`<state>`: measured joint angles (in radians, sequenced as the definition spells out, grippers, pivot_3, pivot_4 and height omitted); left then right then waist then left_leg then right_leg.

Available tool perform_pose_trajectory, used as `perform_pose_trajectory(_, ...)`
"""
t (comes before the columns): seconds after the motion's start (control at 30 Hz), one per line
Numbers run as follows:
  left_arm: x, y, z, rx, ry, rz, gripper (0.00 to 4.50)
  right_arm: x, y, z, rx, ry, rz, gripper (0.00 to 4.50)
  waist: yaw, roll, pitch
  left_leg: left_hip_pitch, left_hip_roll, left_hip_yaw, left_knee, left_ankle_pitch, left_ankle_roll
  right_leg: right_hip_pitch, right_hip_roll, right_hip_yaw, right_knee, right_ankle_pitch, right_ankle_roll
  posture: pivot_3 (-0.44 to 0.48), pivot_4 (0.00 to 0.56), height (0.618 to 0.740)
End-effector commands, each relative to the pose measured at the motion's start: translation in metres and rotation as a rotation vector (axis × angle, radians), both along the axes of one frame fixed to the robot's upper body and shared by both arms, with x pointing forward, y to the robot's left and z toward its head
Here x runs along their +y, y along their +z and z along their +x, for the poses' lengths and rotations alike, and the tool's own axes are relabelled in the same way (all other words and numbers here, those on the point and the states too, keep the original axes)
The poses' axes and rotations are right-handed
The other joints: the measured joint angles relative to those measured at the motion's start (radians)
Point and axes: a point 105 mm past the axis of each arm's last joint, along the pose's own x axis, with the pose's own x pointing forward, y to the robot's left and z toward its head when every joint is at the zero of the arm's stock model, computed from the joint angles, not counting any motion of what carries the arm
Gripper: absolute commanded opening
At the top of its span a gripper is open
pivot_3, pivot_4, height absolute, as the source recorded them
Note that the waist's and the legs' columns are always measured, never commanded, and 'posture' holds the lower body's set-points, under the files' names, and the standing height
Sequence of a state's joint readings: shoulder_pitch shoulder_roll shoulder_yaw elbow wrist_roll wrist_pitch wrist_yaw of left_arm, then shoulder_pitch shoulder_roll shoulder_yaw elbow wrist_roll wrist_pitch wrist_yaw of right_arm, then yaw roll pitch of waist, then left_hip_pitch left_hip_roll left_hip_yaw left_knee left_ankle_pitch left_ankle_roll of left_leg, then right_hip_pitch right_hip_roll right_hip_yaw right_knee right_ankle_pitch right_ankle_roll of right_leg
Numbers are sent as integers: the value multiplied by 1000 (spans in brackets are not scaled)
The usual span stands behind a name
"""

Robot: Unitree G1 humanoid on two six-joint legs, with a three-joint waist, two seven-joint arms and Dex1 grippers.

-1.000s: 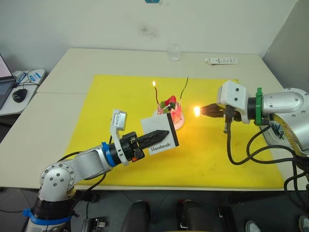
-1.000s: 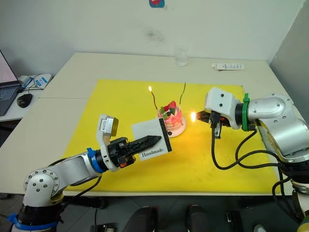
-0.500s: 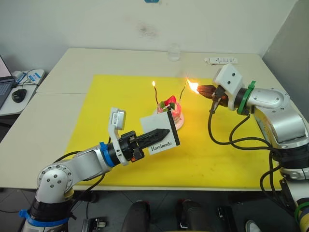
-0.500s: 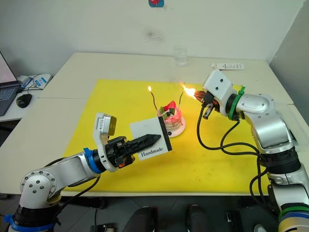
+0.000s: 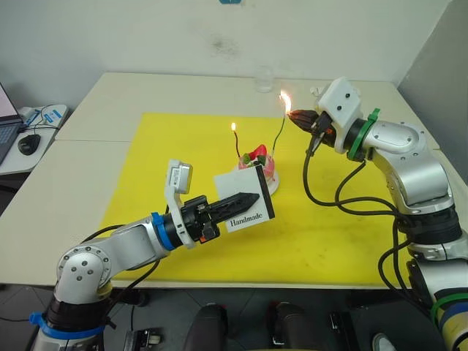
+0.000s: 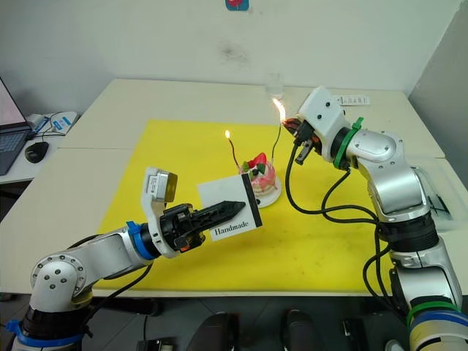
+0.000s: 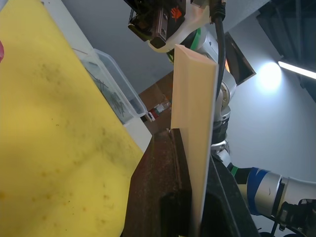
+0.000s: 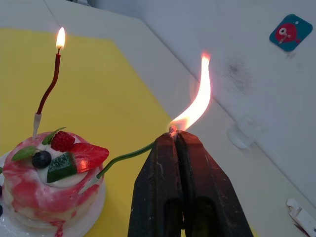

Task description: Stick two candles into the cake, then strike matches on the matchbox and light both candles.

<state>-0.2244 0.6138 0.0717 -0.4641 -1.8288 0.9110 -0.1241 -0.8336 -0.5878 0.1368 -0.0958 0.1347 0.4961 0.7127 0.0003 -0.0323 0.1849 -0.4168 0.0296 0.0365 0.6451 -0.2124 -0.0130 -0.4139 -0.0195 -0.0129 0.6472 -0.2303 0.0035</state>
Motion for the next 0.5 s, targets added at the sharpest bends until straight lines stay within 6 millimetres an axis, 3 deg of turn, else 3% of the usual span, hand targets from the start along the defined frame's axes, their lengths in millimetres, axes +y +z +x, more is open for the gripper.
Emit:
perform_pose_trajectory(0.03, -4, 6, -6, -26, -32, -15, 0, -2, 19, -2, -75, -8, 19, 35, 0, 0, 0, 0, 0, 0, 0, 0, 0, 0, 0, 0, 0, 0, 0, 0, 150, 740)
perform_pose_trajectory(0.5, -4, 5, -5, -24, -32, -19, 0, -1, 13, 2, -53, -8, 6, 35, 0, 0, 0, 0, 0, 0, 0, 0, 0, 0, 0, 0, 0, 0, 0, 0, 150, 740)
